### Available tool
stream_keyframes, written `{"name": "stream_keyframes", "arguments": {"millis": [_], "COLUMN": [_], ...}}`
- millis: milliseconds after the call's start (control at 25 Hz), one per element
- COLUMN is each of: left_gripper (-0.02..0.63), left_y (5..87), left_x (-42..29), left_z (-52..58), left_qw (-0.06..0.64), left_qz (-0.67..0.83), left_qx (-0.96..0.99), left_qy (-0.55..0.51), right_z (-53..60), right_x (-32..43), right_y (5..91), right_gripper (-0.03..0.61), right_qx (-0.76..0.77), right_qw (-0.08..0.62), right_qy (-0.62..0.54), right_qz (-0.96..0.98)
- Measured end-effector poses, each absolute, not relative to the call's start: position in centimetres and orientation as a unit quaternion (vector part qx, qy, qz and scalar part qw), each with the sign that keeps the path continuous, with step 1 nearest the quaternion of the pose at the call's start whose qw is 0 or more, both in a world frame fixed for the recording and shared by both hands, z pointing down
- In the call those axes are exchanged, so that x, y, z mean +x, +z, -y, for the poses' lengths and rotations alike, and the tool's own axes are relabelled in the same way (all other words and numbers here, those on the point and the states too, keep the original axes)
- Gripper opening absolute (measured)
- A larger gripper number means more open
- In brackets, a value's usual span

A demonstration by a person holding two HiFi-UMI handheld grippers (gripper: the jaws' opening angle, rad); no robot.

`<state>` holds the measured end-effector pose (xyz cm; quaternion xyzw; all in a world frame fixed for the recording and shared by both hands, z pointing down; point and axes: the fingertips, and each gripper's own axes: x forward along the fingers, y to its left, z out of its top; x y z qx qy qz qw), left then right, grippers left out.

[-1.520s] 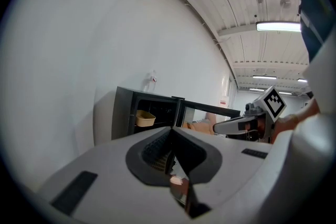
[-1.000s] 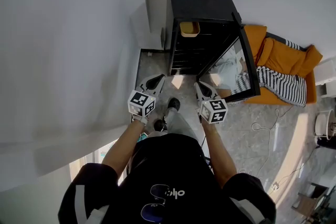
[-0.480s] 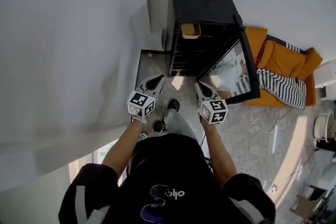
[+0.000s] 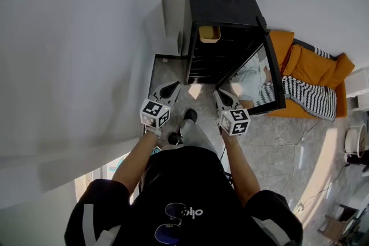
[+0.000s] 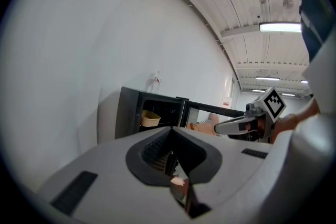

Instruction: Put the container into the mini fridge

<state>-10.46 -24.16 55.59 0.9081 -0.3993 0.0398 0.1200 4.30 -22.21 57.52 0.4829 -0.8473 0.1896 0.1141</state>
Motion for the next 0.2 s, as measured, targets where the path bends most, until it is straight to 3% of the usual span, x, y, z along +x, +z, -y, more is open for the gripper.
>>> {"name": "stream_keyframes", "arguments": {"millis": [200], "left_gripper": [0.008], "left_y": [55.77], "left_x": [-10.2], "left_z": [24.36], "left_qw": [0.121], "left_qz": [0.401], "left_qx": [0.907], "left_qy": [0.039], "right_z": [22.48], "right_x": [4.63], "right_y": [57.72], "right_gripper": [0.008], "right_qx": [0.482], "right_qw": [0.115], "right_qy": [0.188], "right_qz": [0.848]}}
